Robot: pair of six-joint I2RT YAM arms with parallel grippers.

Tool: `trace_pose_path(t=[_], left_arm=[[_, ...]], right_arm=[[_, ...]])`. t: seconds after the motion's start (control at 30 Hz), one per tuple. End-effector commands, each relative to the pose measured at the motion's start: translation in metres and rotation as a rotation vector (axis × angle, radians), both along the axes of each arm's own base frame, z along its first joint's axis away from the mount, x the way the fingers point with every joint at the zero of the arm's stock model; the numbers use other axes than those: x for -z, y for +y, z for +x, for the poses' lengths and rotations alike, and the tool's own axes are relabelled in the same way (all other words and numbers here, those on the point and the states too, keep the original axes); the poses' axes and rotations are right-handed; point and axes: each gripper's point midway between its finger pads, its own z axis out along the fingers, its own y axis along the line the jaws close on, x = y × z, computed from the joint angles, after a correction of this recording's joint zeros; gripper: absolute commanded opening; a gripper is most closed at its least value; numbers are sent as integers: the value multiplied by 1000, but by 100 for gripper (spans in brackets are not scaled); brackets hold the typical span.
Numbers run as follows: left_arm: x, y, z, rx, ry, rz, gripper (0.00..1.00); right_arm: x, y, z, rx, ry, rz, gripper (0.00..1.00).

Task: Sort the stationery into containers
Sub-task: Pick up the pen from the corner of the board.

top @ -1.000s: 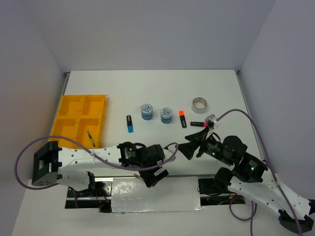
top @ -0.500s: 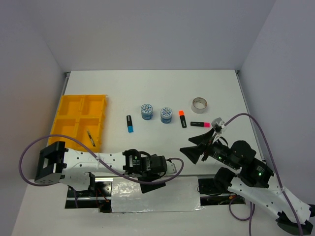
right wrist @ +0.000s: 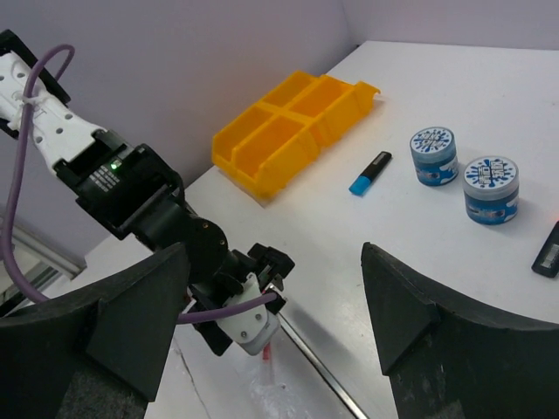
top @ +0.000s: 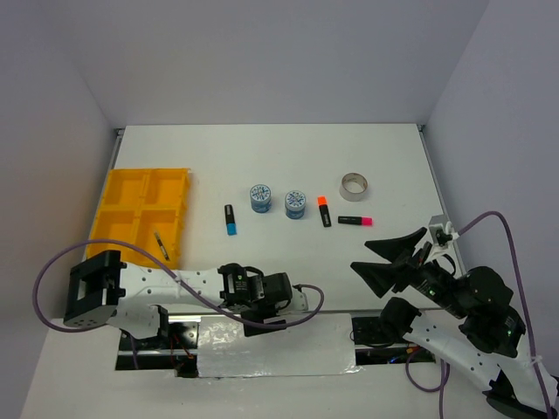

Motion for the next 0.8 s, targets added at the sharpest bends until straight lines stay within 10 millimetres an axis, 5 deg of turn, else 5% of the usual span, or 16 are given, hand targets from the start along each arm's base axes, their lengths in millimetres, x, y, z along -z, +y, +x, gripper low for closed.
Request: trace_pose_path(t=[0.0,0.23,0.43,0.63,0.77], left_arm=[[5,-9,-2,43,37,-9,93],[30,-3,-8,48,84,104,86],[39,1,-8,26,93,148,68],[47,3,-13,37,102,193,38],[42,0,-12,34,97,169,31]], right_arm=[[-10,-14,-4,34,-23,7,86],[-15,-17,-8,23,-34,15,86],[-17,-18,-10,20,-43,29,86],[-21,-20,-11,21,-48,32,87],[-24,-19,-12,17,-51,38,87]])
